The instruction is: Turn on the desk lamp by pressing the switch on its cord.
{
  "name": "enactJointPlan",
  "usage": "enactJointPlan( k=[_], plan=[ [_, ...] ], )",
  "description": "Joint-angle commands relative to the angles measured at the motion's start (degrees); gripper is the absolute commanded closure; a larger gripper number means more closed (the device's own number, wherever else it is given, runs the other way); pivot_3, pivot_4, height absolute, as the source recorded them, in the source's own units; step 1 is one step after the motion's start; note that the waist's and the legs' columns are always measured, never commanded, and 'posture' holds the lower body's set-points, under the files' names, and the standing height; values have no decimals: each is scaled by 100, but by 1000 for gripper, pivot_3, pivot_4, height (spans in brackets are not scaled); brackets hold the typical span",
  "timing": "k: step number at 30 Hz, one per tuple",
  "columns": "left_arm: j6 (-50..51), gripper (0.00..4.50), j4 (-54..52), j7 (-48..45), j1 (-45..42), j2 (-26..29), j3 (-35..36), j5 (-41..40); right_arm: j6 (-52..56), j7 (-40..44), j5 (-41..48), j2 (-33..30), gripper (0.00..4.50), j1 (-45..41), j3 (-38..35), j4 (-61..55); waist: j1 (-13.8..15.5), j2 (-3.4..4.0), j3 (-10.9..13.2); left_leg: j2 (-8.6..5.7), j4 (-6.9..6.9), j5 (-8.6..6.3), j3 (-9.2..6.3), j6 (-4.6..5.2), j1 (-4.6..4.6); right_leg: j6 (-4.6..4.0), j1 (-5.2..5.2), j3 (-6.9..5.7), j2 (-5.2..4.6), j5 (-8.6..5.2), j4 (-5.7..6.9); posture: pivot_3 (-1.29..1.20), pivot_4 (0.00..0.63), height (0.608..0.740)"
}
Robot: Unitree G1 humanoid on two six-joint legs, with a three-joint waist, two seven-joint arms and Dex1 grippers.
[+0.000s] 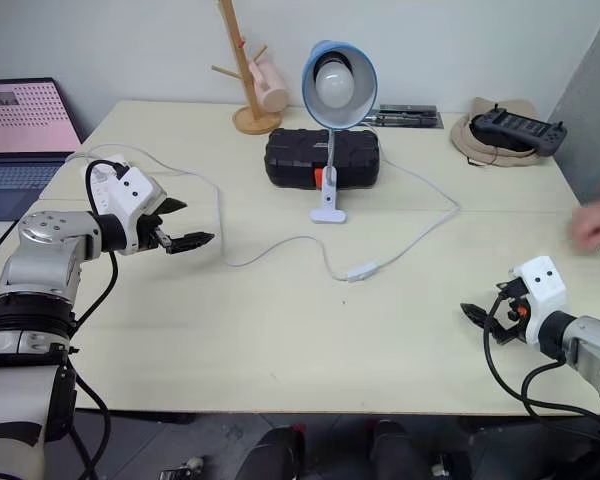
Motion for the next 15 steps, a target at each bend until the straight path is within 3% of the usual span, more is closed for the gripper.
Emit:
enactJointPlan(
  k=[1, 11, 15],
  plan=[
    [-37, 9, -48, -15, -151, 85, 98, -48, -40, 81, 21, -99, 0, -47, -161, -161, 0, 0, 0, 0, 0, 0, -1, 0, 0, 0, 0, 0, 0, 0, 0, 0, 150, 740],
    [114, 9, -295, -302, 1, 201, 58, -82, -253, 746, -68, -557, 0, -579, 331, 82, -7, 0, 0, -1, 3, 0, 3, 0, 1, 0, 0, 1, 3, 0, 0, 0, 150, 740],
    [306, 9, -1041, -716, 322, 145, -85, -234, -350, 1226, -6, -758, 0, -947, 690, 141, -7, 0, 0, 2, 2, 0, 1, 0, 1, 0, 0, 0, 7, 0, 0, 0, 150, 740]
  ],
)
